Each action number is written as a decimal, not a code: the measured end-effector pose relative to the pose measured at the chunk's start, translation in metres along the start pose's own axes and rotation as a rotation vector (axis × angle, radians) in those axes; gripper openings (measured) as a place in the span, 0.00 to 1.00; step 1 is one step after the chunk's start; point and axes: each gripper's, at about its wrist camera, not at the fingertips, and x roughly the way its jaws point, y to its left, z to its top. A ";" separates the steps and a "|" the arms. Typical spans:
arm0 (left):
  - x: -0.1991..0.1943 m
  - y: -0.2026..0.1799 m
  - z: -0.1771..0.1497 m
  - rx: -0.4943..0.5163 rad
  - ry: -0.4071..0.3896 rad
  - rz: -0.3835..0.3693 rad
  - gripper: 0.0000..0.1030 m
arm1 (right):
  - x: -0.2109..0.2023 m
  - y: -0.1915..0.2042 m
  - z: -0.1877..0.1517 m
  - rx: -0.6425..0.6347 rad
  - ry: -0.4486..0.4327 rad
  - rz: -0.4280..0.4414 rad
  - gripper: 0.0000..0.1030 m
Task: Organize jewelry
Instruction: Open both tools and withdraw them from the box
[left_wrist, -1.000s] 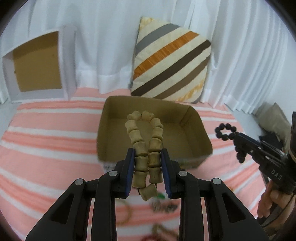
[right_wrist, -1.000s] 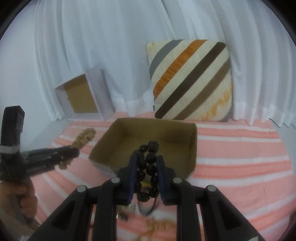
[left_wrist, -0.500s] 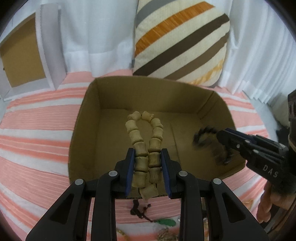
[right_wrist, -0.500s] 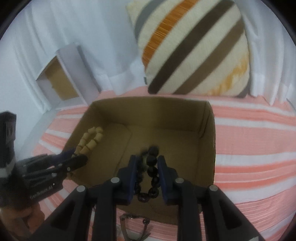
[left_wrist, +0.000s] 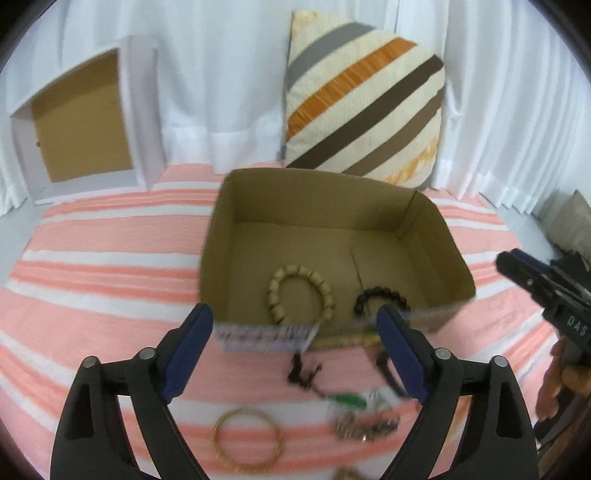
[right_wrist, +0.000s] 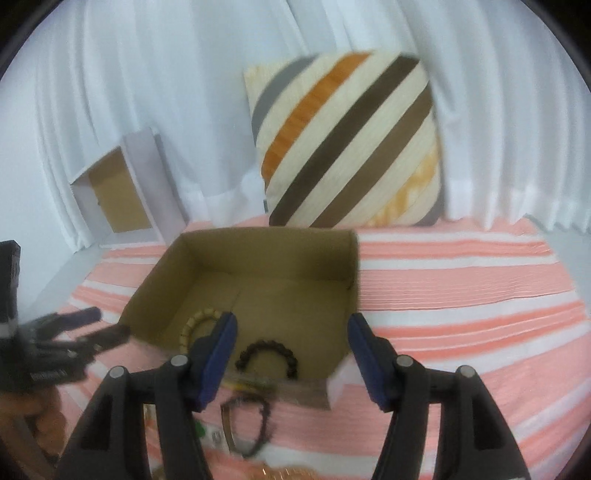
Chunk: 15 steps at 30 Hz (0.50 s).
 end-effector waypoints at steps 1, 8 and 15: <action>-0.009 0.002 -0.008 0.004 -0.009 0.002 0.90 | -0.013 0.001 -0.007 -0.014 -0.021 -0.010 0.62; -0.063 0.016 -0.081 0.010 -0.026 0.033 0.90 | -0.076 0.009 -0.059 -0.081 -0.085 -0.064 0.62; -0.096 0.023 -0.153 -0.012 -0.002 0.057 0.91 | -0.109 0.012 -0.120 -0.058 -0.057 -0.091 0.63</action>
